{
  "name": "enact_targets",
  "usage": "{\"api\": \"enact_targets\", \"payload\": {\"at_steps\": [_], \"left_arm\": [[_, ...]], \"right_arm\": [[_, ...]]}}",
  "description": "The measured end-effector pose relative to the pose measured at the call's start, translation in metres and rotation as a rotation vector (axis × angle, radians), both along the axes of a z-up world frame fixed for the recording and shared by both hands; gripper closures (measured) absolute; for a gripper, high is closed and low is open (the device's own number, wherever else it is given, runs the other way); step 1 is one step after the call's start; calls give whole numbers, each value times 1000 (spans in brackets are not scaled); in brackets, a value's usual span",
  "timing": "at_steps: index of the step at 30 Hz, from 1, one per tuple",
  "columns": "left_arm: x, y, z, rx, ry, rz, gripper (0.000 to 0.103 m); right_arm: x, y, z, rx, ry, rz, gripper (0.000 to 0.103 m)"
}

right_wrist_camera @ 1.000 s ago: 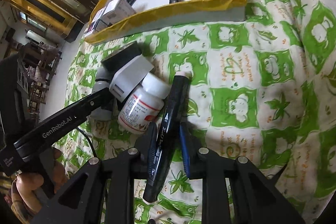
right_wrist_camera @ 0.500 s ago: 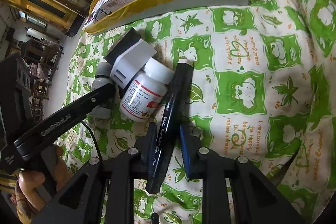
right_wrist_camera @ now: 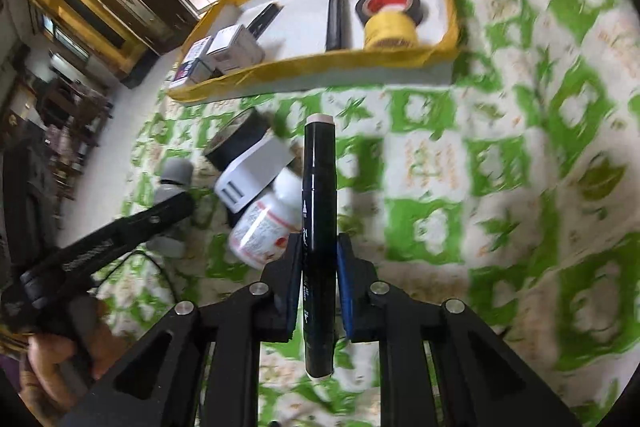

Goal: Organize rigid objects
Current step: 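Carry the bottle and marker toward the white tray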

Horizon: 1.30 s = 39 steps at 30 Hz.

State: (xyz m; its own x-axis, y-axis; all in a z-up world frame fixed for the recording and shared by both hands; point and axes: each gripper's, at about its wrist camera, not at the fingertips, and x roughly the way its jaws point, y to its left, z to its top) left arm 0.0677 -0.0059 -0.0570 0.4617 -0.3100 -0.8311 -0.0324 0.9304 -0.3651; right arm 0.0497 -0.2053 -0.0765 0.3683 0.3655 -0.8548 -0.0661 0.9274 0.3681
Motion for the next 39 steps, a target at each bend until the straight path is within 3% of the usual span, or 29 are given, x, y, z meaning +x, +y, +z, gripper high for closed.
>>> {"api": "enact_targets", "payload": {"at_steps": [39], "left_arm": [[0,-11,4,55,-27,-30,67]], "right_arm": [[1,-46,33,101,-81,-113,87]]}}
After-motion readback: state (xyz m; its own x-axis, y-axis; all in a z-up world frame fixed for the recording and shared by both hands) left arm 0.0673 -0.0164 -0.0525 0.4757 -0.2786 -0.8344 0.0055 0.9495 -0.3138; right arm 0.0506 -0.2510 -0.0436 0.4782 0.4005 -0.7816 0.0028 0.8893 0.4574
